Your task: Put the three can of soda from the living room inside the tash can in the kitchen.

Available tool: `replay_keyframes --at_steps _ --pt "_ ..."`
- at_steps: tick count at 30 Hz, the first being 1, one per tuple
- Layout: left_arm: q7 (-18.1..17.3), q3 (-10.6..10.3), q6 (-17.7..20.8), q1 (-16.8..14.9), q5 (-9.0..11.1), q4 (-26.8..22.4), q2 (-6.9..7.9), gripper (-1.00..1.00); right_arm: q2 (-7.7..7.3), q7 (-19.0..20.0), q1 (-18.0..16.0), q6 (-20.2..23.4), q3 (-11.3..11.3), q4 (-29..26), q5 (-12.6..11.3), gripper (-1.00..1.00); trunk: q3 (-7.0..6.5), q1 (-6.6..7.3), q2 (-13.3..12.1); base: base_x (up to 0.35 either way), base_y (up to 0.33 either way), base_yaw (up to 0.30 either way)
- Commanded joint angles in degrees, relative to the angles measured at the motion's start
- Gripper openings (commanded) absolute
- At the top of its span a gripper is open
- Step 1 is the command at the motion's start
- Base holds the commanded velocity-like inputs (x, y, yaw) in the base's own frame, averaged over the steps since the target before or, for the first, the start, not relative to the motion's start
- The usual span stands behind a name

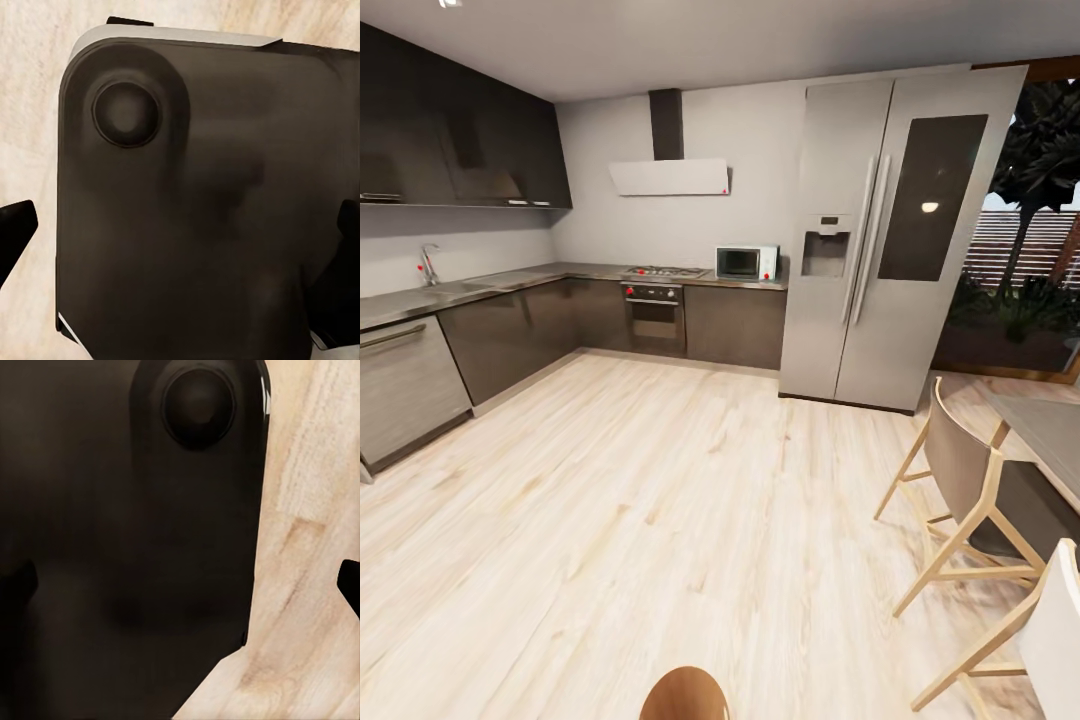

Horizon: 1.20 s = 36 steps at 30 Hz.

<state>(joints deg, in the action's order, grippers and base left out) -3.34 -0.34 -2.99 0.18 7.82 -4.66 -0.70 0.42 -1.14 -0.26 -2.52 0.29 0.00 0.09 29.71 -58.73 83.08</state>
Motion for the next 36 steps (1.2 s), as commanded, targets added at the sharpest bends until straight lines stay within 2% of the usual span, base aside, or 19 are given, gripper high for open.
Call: replay_keyframes --at_steps 1,19,24,30,36 --pt "0.00 0.00 0.00 0.00 0.00 0.00 0.00 1.00 0.01 0.00 0.00 0.05 -0.01 0.00 -0.03 1.00 0.00 0.00 0.00 0.000 0.000 0.000" --pt "-0.15 0.13 0.37 0.00 0.07 -0.66 -0.31 1.00 0.02 0.00 0.00 0.41 -0.19 0.00 -0.27 1.00 0.00 0.00 0.00 0.000 0.000 0.000" --pt "-0.28 0.14 0.57 0.00 -0.05 -0.86 -0.97 1.00 0.02 0.00 0.00 0.41 -0.19 0.00 -0.26 1.00 0.00 0.00 0.00 0.000 0.000 0.000" --pt "-0.38 -0.02 0.81 0.00 -0.30 -0.89 -2.85 1.00 0.02 0.00 0.00 0.45 -0.19 0.00 -0.31 1.00 0.00 0.00 0.00 0.000 0.000 0.000" --pt "-0.25 -0.28 0.46 0.00 -0.65 -1.35 -3.37 1.00 -0.10 0.23 0.00 0.59 -0.18 -0.08 0.03 1.00 0.00 0.00 0.00 0.000 0.000 0.000"
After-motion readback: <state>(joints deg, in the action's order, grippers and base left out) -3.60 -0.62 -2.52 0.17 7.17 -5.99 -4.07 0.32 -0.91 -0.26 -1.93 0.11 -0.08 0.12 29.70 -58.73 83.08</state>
